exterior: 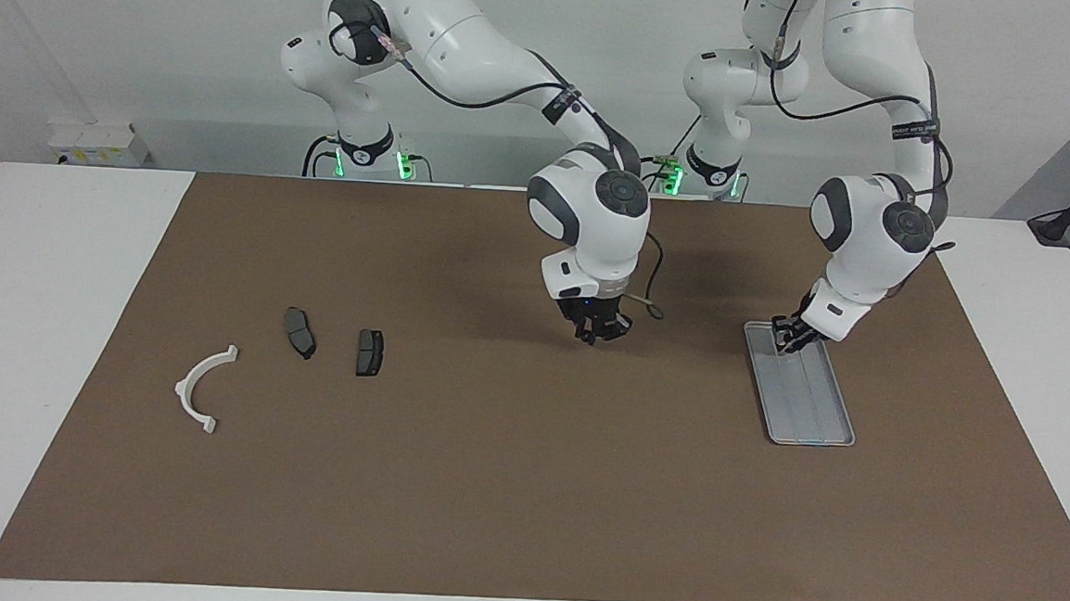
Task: Pick bearing gear from pile to tray
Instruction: 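Lower the bearing into the tray while the right gripper sets down the second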
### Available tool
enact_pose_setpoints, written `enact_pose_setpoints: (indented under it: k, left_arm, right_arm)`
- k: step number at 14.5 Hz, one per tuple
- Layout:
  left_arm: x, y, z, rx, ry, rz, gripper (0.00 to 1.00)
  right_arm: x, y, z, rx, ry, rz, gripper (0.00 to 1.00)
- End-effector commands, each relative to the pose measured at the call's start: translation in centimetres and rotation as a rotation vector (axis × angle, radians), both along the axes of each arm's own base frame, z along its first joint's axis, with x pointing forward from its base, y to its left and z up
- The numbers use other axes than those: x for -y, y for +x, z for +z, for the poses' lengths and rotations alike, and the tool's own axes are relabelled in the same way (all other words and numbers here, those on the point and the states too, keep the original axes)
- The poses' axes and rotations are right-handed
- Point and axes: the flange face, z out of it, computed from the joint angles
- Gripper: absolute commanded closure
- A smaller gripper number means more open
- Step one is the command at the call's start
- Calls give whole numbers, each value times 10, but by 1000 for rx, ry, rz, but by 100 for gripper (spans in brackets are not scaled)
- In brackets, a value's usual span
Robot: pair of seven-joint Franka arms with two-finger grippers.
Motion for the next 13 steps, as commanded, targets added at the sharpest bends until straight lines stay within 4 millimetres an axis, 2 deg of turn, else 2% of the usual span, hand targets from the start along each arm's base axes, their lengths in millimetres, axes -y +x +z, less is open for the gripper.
enact_pose_setpoints:
  k: [1,5,6,9,11,12,13]
  left_arm:
    - [-1,-9,-4,16,6,8,100]
    - [1,-15,-14,37,6,5,99]
    - [1,-15,-15,36,6,4,95]
    - [0,-16,-16,34,6,5,70]
    - [2,-13,-12,34,5,-1,5]
    - [3,-5,-4,43,5,2,5]
    - [7,2,2,34,4,0,5]
  right_arm:
    - [8,4,-10,36,8,-11,100]
    - [12,3,-24,42,-6,-1,100]
    - [12,2,-26,46,-3,0,100]
    - [14,2,-29,45,-4,-2,100]
    - [15,4,-25,48,-3,-4,100]
    - [16,5,-23,45,-11,-5,32]
    - [18,6,-22,41,-33,-2,0]
